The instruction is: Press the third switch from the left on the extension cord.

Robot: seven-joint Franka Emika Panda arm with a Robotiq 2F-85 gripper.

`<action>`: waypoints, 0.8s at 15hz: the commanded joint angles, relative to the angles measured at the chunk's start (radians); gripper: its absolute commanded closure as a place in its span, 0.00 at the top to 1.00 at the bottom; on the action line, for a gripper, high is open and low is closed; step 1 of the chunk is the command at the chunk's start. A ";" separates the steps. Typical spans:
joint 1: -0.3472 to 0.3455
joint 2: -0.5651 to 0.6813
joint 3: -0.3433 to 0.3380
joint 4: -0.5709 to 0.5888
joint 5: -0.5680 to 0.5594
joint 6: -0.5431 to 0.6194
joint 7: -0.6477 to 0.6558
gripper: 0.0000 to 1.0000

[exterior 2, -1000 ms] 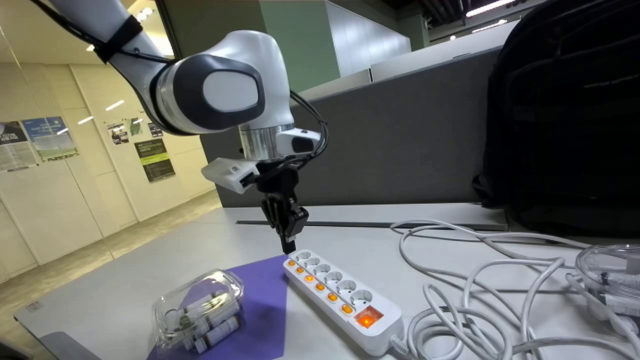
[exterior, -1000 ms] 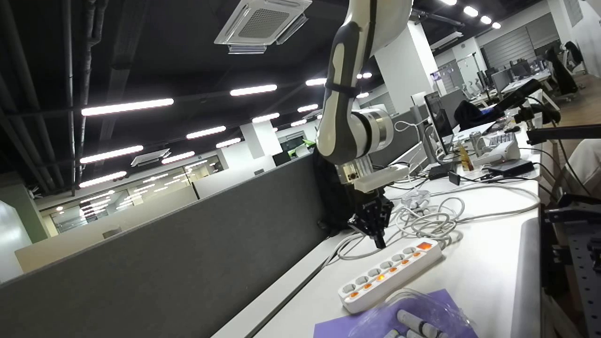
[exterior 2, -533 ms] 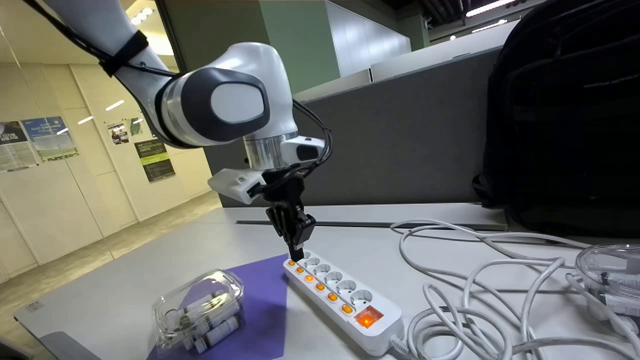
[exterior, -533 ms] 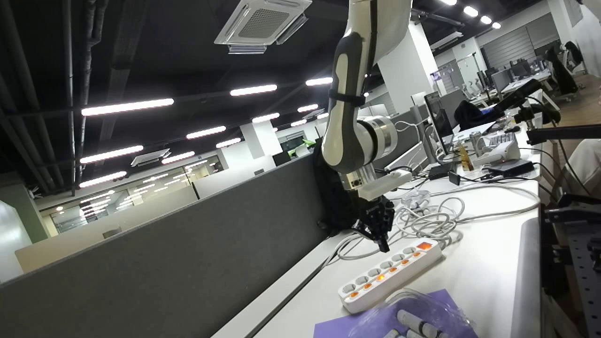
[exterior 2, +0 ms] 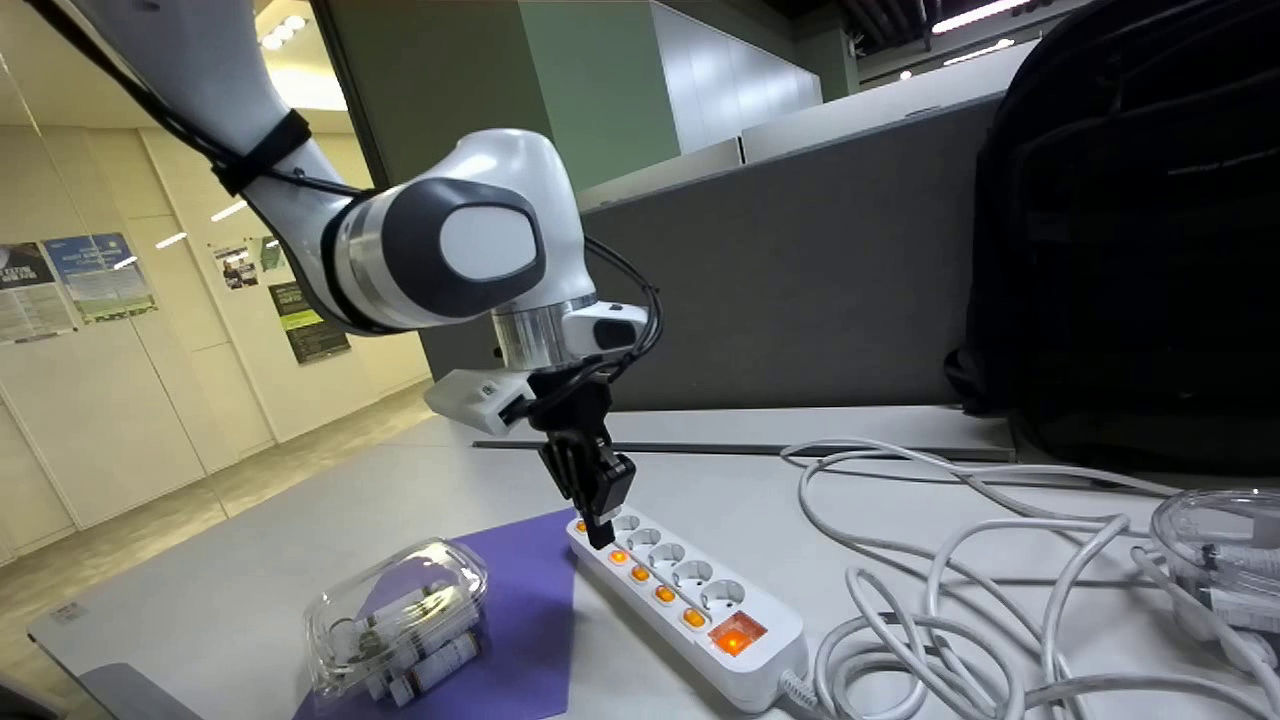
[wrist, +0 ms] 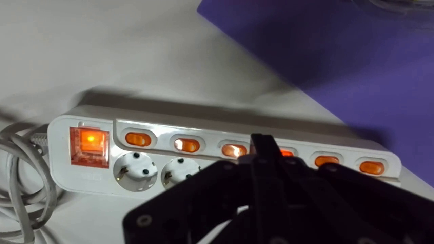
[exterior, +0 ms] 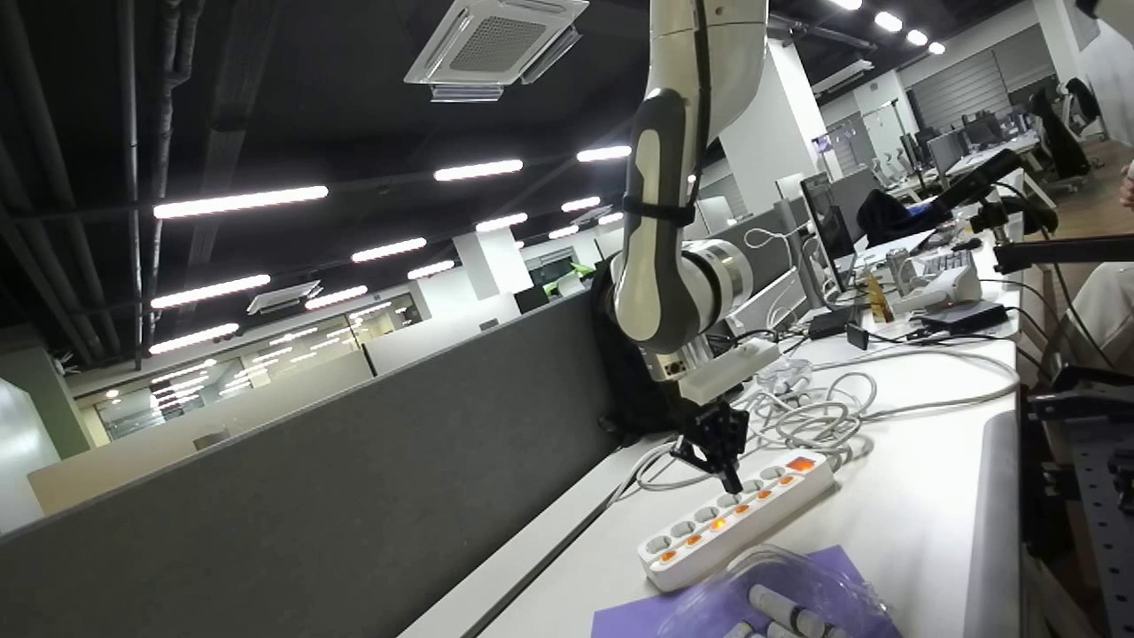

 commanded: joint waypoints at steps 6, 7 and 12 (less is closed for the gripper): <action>0.049 0.085 -0.037 0.088 -0.036 0.005 0.089 0.00; 0.054 0.095 -0.041 0.096 -0.039 0.007 0.092 0.00; 0.077 0.129 -0.046 0.122 -0.050 0.007 0.095 0.00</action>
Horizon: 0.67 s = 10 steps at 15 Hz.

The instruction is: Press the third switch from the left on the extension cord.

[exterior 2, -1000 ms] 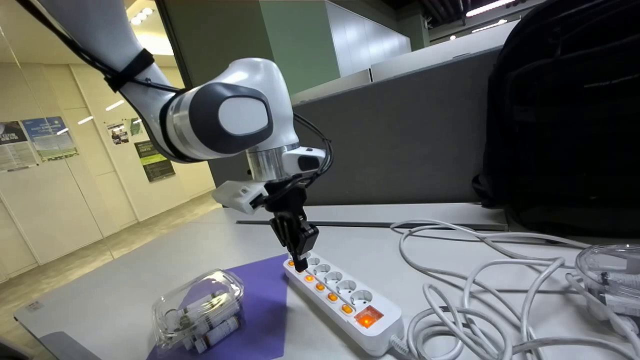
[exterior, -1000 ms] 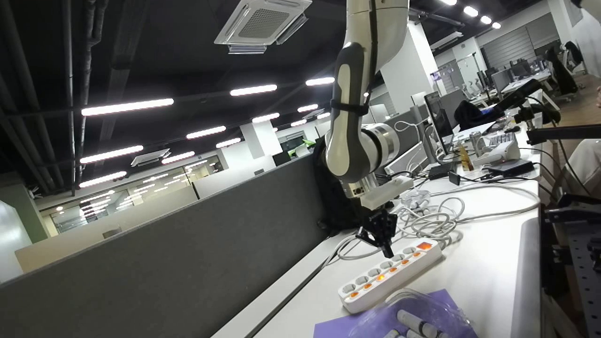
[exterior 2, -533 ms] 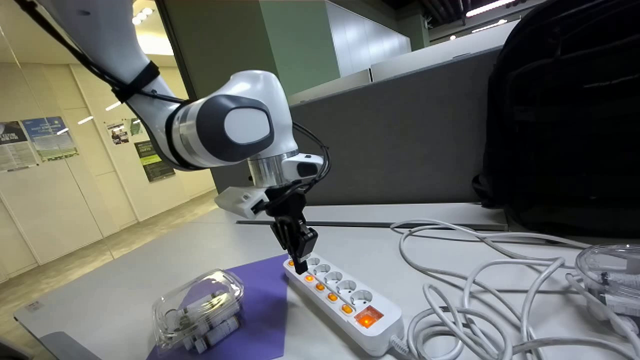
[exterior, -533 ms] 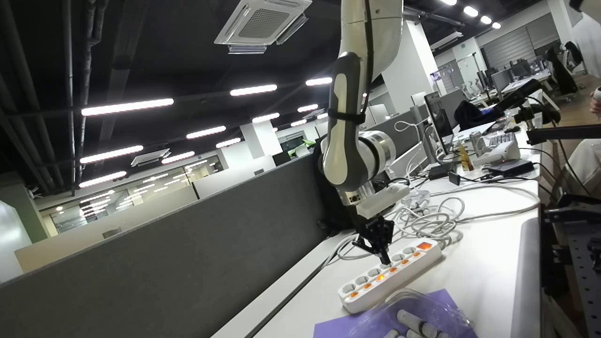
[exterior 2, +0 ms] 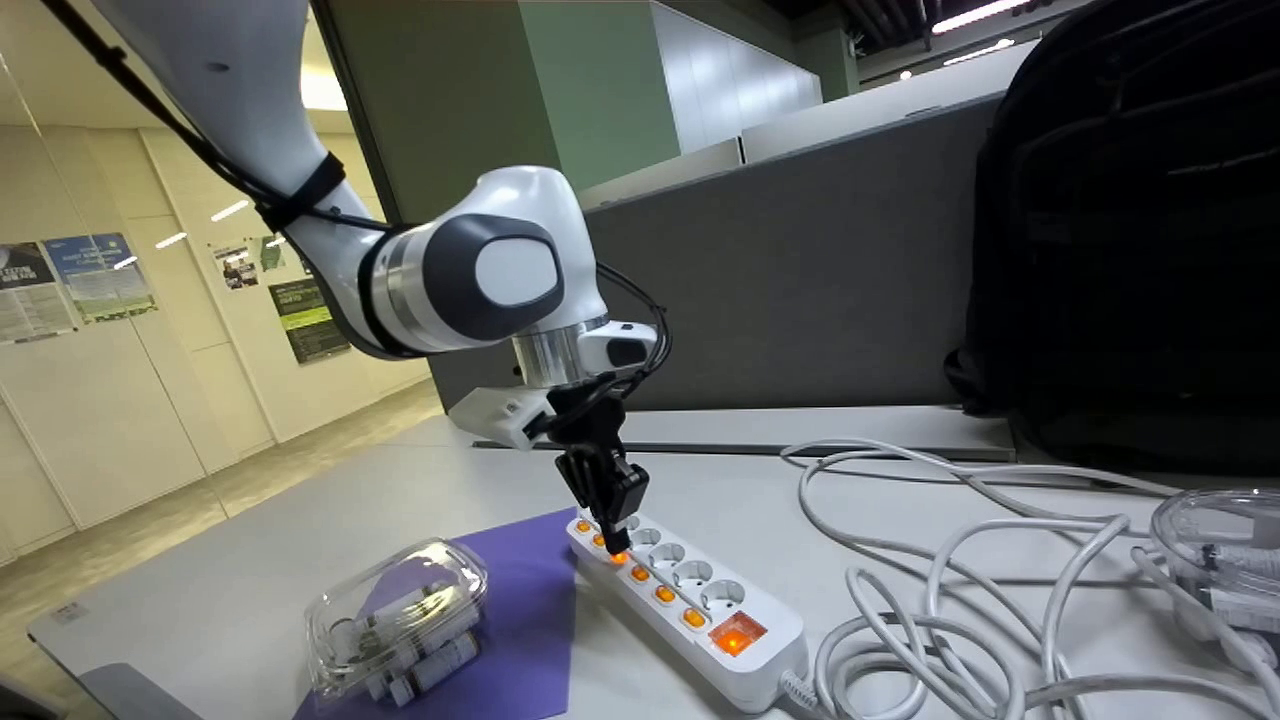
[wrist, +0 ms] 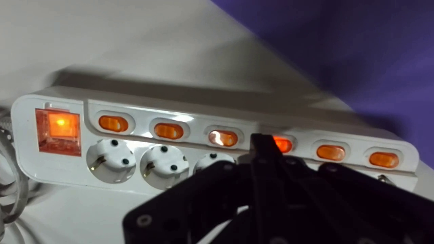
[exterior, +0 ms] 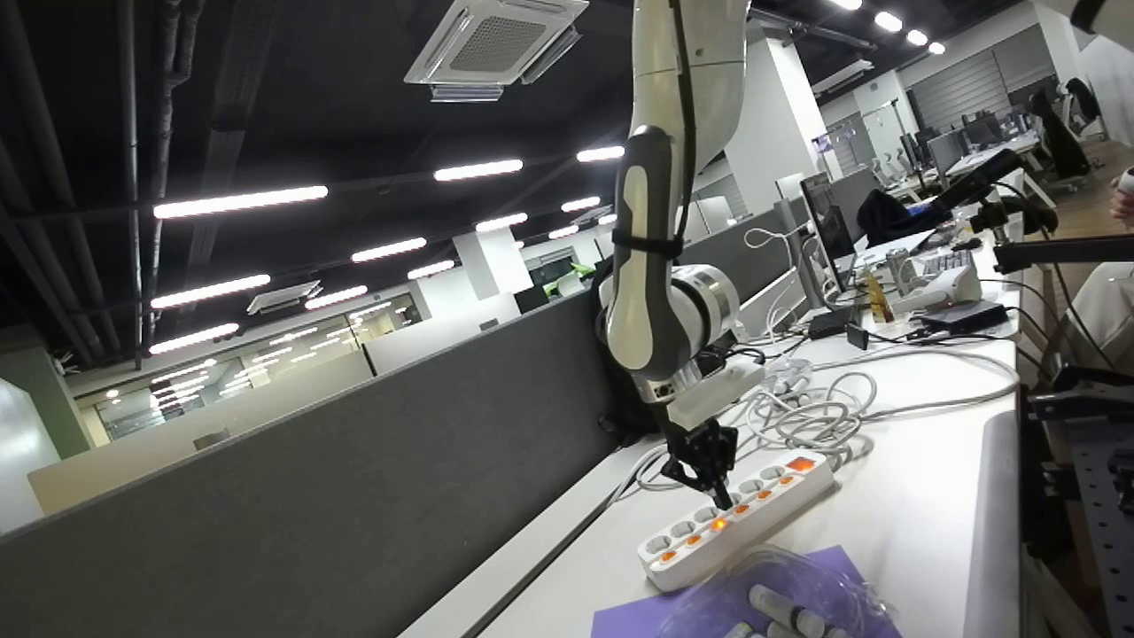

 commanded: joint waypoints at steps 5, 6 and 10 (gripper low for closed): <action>0.043 0.035 -0.015 0.034 -0.024 -0.009 0.046 0.00; 0.044 0.038 -0.016 0.036 -0.023 -0.010 0.046 0.00; 0.041 0.045 -0.017 0.040 -0.018 -0.017 0.044 0.00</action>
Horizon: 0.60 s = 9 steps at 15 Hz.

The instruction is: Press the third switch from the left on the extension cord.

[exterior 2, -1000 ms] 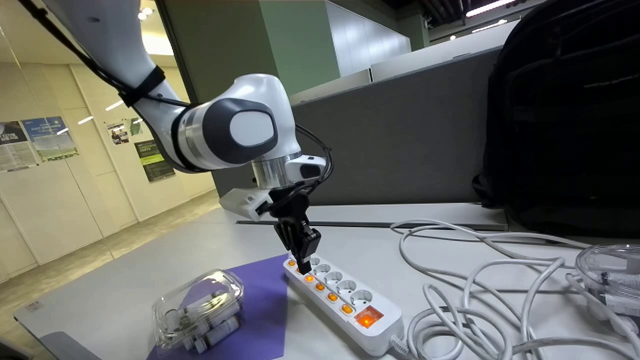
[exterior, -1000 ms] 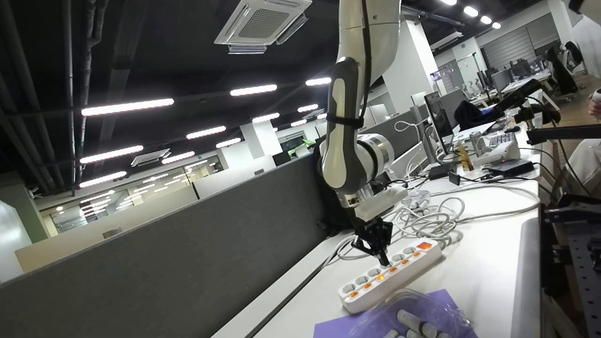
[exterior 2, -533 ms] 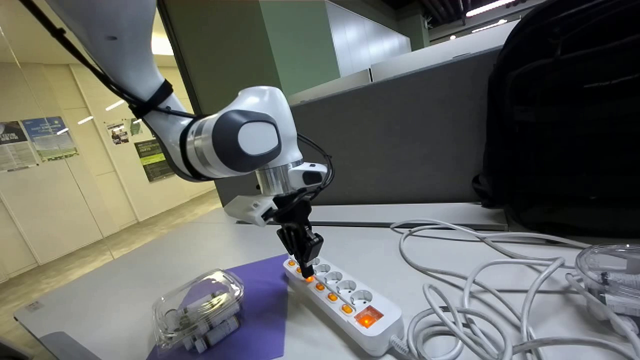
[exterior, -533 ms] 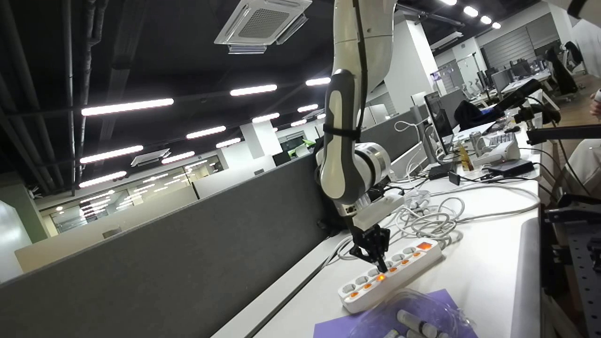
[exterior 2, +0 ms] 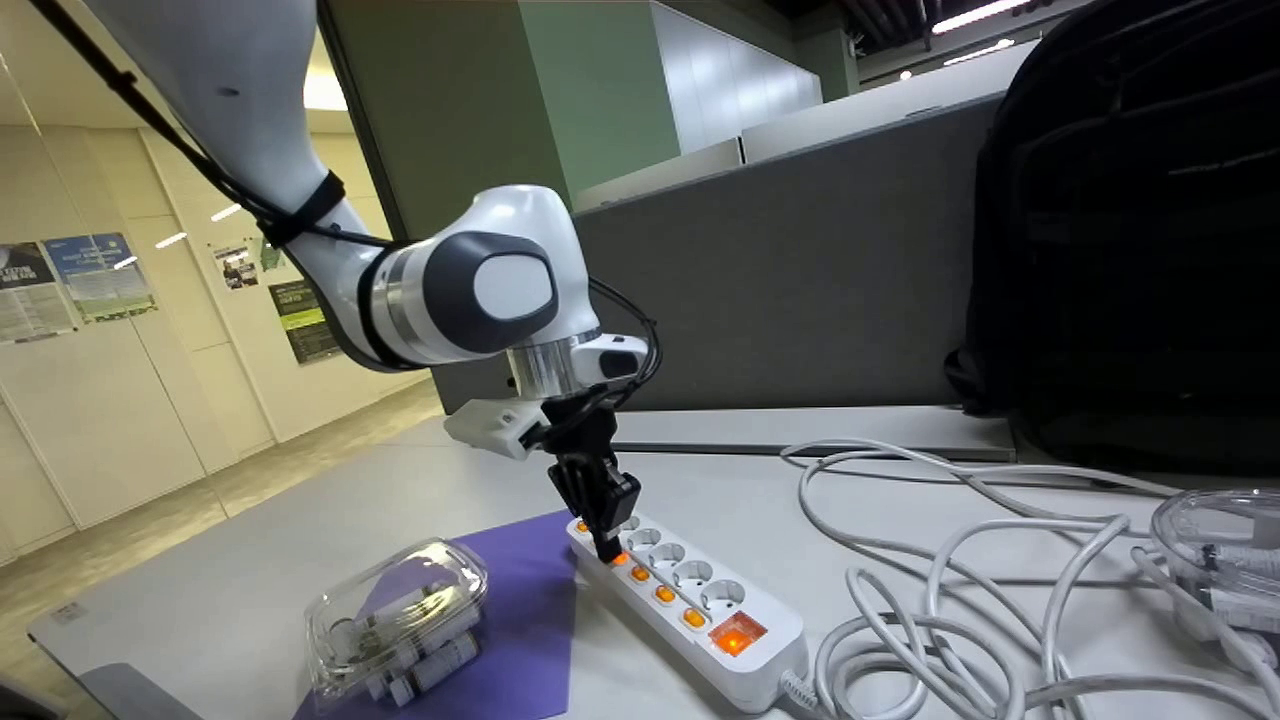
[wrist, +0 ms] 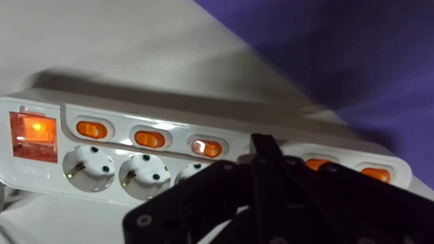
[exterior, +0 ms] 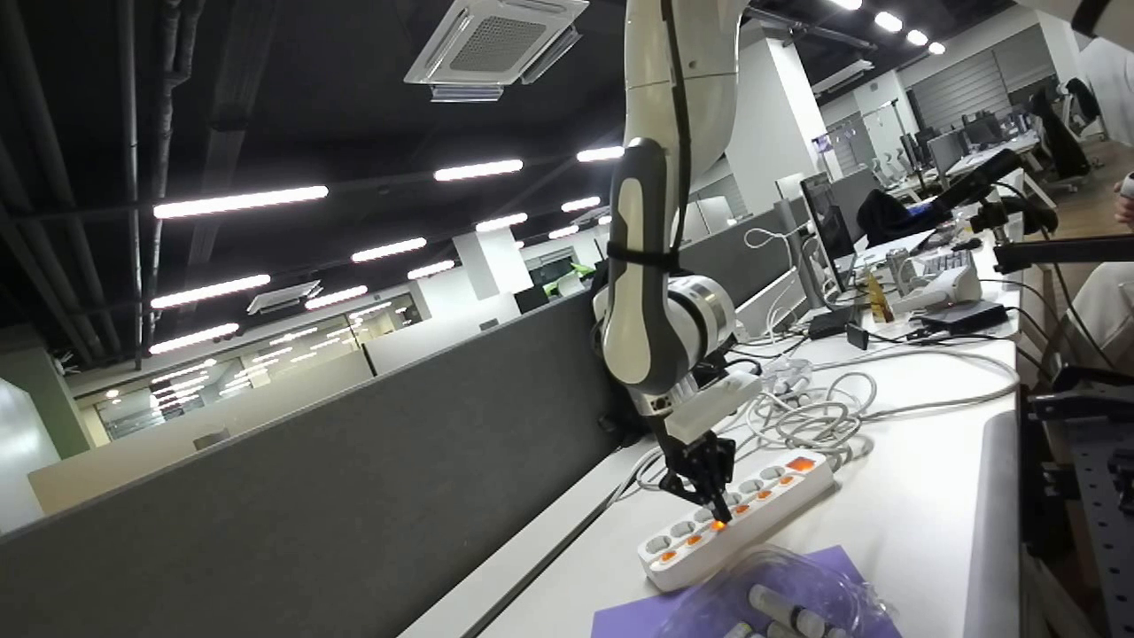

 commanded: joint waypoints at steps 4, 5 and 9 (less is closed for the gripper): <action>-0.003 0.031 -0.006 0.039 -0.004 -0.043 0.035 0.00; -0.005 0.035 -0.005 0.044 -0.002 -0.052 0.035 0.00; -0.019 0.051 0.005 0.074 0.014 -0.105 0.026 0.00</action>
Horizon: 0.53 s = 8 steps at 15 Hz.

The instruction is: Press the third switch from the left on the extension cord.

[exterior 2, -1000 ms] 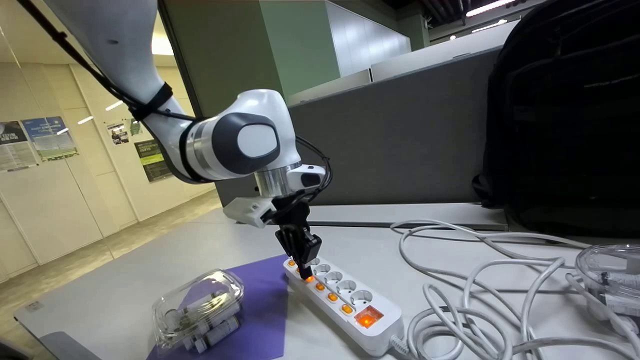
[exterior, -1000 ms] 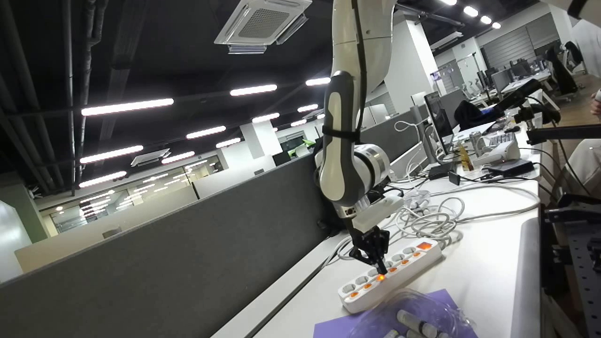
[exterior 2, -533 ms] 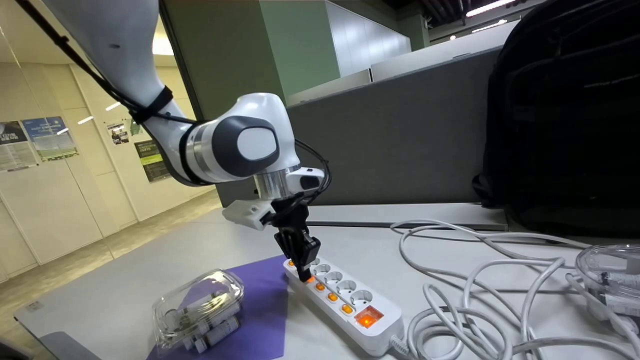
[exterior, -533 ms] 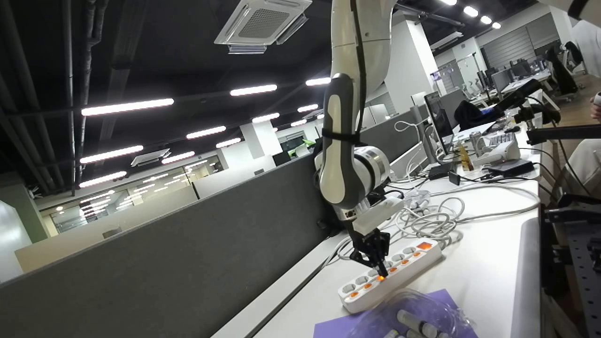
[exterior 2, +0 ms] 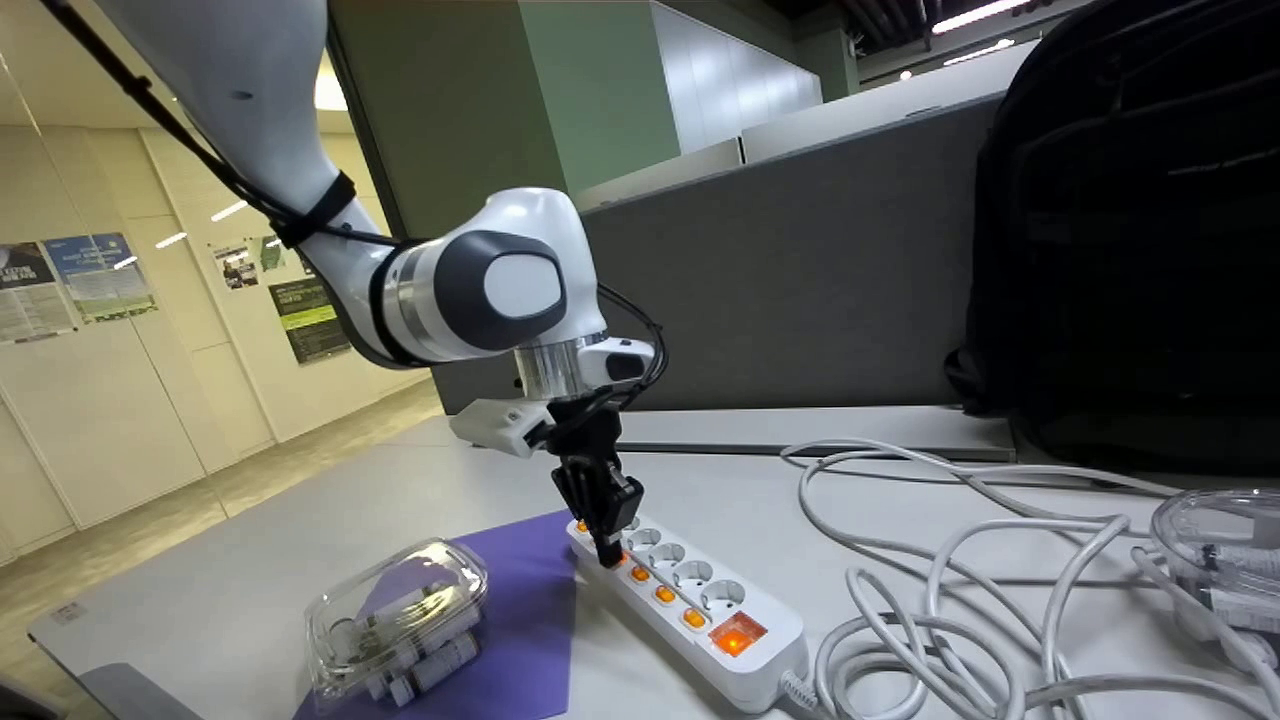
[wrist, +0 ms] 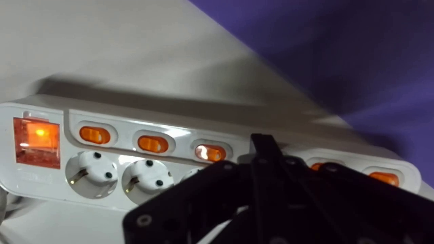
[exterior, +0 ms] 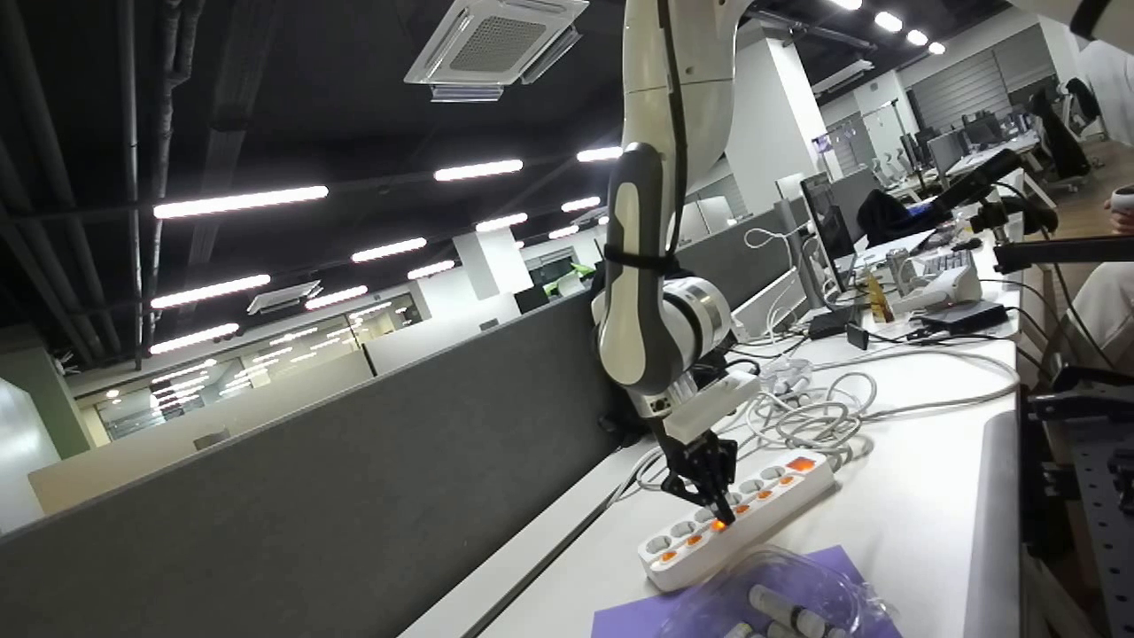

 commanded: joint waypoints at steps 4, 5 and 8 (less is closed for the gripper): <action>-0.048 0.069 0.021 0.097 0.048 -0.143 0.009 0.00; -0.062 0.079 0.028 0.112 0.065 -0.171 0.000 0.00; -0.105 0.090 0.056 0.153 0.122 -0.279 -0.051 0.00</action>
